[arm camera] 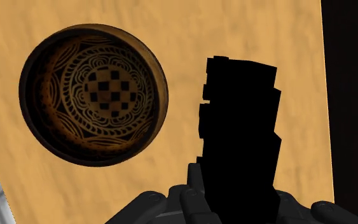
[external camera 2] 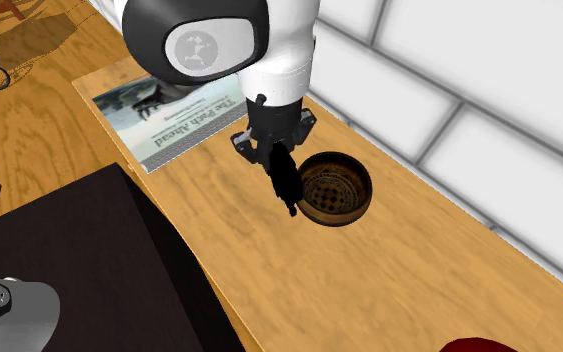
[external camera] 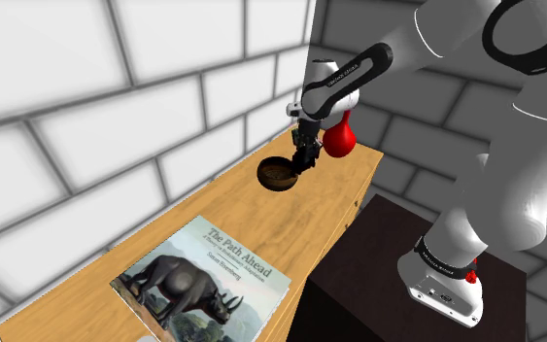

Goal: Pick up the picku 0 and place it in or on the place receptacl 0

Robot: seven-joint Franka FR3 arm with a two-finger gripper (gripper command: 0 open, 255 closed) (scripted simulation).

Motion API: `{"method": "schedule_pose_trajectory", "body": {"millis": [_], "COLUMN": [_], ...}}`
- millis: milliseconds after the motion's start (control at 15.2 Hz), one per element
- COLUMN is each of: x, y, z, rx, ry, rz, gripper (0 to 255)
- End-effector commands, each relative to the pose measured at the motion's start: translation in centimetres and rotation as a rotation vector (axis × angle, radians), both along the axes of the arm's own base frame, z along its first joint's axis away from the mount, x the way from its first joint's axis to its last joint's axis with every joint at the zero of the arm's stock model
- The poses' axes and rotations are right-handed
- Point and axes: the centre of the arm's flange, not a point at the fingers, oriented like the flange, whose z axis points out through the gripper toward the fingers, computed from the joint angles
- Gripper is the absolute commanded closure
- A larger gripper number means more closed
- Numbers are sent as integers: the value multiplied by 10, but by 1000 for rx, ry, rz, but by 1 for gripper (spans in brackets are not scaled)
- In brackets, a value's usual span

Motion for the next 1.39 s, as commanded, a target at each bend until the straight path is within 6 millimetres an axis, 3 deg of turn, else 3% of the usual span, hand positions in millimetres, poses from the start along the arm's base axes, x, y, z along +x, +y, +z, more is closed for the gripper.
{"method": "schedule_pose_trajectory", "body": {"millis": [0,594,1320], "x": [26,142,142], "y": [-4,-24,-24], "z": [2,9,-49], "rx": [1,1,1], "ry": [0,0,0], "rz": [1,1,1], "gripper": [255,255,255]}}
